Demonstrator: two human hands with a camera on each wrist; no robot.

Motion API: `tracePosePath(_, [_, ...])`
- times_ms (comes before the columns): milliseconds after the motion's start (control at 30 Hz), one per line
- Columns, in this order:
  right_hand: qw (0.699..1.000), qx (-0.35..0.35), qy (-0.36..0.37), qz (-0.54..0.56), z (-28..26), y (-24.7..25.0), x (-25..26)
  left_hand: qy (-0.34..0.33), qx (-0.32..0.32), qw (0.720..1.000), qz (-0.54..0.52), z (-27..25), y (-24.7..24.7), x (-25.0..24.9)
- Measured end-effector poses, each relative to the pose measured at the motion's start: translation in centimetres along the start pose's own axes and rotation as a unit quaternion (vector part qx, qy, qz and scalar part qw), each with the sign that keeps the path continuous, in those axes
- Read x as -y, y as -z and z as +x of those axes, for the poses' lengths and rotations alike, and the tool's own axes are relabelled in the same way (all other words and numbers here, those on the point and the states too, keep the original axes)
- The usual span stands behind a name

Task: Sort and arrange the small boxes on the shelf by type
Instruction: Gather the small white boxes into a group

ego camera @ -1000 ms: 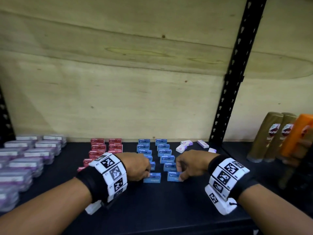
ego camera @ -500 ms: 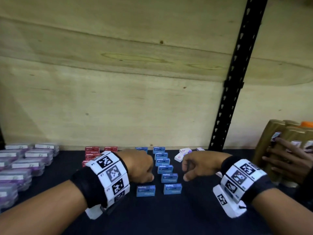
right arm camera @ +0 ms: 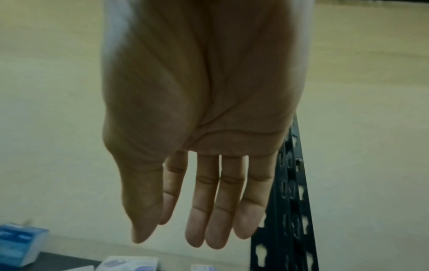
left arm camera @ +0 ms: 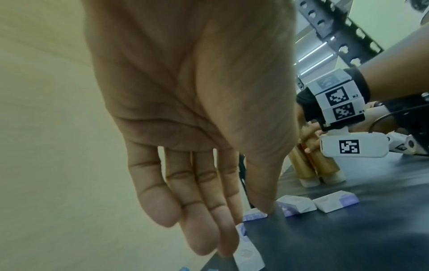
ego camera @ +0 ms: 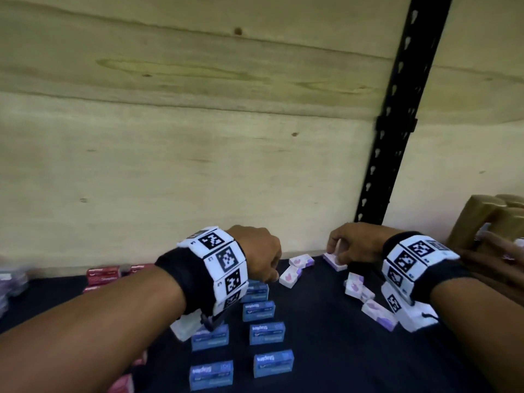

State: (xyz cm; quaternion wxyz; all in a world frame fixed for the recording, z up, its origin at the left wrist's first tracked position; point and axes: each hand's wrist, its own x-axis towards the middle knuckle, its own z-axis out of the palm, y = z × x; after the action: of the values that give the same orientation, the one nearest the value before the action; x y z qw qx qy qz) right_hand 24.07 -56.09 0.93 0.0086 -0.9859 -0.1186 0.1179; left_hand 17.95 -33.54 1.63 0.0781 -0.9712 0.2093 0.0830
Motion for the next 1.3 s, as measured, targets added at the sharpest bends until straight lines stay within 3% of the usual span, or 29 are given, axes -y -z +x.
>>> tracePosePath(400, [0.992,0.062,0.091,-0.058,6.9,-0.5,3.2,-0.05,0.028,0.998,-0.012,7.2,-1.1,1.7])
tracePosePath(667, [0.989,0.06,0.069,-0.12,8.2,-1.4,3.4,-0.074,0.04,0.996,-0.02,9.0,-1.6,2.1])
tracePosePath(967, [0.986,0.088,0.036,-0.137,6.9,-1.6,1.4,-0.145,0.07,0.987,-0.018,11.0,-1.5,0.7])
tracePosePath(1300, [0.997,0.062,0.032,-0.042,5.9,-0.3,-1.4,-0.218,0.133,0.966,0.035,12.4,-0.9,0.3])
